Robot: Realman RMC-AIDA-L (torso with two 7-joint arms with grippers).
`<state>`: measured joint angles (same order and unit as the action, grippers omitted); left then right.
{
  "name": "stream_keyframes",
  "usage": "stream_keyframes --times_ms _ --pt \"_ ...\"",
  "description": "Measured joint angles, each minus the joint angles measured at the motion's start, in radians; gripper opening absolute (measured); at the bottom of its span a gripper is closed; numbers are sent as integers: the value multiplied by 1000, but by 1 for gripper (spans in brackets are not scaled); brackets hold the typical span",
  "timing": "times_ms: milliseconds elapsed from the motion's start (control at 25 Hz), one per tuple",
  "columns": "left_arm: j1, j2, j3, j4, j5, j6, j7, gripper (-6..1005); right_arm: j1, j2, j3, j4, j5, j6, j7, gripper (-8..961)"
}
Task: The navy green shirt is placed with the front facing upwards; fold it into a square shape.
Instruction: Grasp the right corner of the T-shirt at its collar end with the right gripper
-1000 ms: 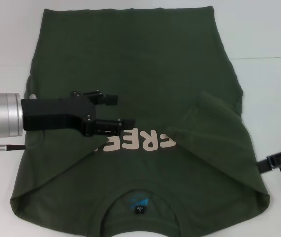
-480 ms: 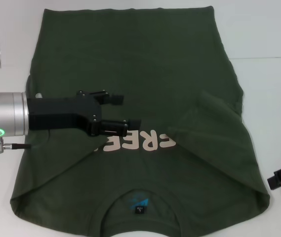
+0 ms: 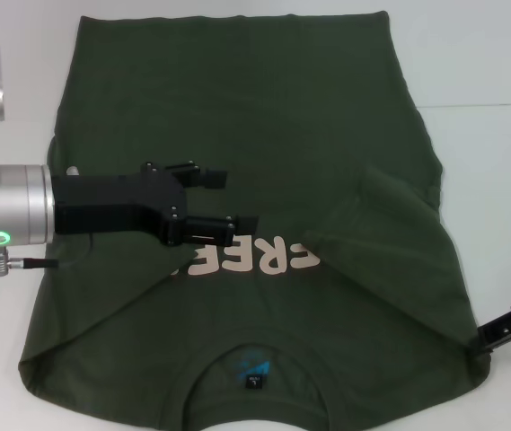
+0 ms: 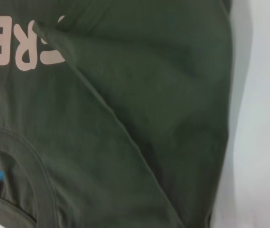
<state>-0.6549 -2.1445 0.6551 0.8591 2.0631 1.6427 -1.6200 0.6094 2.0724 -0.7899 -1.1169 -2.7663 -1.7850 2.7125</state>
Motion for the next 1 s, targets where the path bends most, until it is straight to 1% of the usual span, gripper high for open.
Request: stream_keyframes --times_ms 280,680,840,1000 --pt "1 0 0 0 0 -1 0 950 31 -7 -22 82 -2 54 -1 719" --pt "2 -1 -2 -3 0 -3 9 950 48 -3 -37 100 -4 74 8 655" --pt "1 -2 -3 -5 0 -5 11 950 52 -6 -39 124 -4 75 8 630" --pt "0 -2 -3 -3 0 -5 11 950 52 -8 -45 128 -5 75 9 574"
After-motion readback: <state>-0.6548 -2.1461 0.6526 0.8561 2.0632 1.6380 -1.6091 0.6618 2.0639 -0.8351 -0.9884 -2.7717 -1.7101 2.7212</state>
